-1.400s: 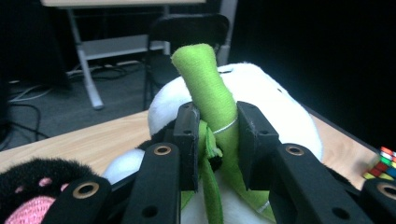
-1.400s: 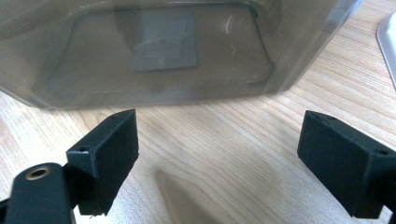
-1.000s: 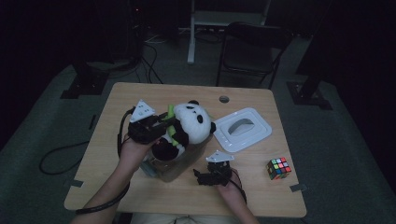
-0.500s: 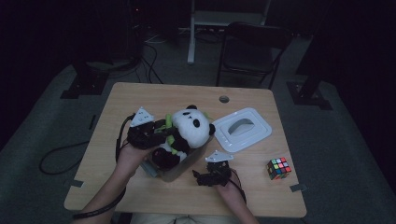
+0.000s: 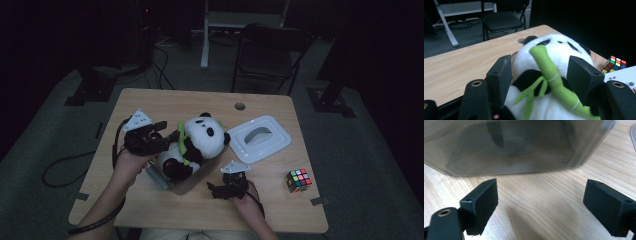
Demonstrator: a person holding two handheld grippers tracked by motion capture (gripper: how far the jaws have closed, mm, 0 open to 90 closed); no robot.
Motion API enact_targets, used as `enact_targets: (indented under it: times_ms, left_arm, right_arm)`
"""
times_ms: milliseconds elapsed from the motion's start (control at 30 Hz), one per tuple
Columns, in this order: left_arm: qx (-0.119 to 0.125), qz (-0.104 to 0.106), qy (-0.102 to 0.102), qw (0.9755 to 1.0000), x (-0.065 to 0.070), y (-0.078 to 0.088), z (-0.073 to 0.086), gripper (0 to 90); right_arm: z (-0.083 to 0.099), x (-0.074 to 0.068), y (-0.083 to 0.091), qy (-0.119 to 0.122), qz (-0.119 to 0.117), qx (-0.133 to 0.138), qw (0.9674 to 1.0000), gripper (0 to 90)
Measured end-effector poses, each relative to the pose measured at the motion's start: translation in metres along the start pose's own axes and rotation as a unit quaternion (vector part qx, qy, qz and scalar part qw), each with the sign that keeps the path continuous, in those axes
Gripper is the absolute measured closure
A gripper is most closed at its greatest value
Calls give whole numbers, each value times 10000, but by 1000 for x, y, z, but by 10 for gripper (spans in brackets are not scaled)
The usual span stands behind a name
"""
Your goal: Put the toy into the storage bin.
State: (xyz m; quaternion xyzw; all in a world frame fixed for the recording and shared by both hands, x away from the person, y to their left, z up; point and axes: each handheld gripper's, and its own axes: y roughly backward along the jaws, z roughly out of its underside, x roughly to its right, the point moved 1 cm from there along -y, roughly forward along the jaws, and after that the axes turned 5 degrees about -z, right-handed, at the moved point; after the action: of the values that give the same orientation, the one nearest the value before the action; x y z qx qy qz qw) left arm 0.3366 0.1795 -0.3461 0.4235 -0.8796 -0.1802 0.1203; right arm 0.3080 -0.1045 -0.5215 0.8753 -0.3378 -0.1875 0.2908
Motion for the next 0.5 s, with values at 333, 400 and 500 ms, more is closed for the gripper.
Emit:
enact_targets:
  times_ms: [333,400,500]
  left_arm:
    - [37,-237,-49,9997,-20,12,4,100]
    - [63,-236,-44,9997,-25,13,6,99]
    - [161,-294,93,9994,-36,16,8,79]
  right_arm:
    - [-1,1,2,9,20,-13,10000,124]
    - [0,1,2,19,12,-53,10000,124]
    - [1,2,2,19,-10,-72,10000,124]
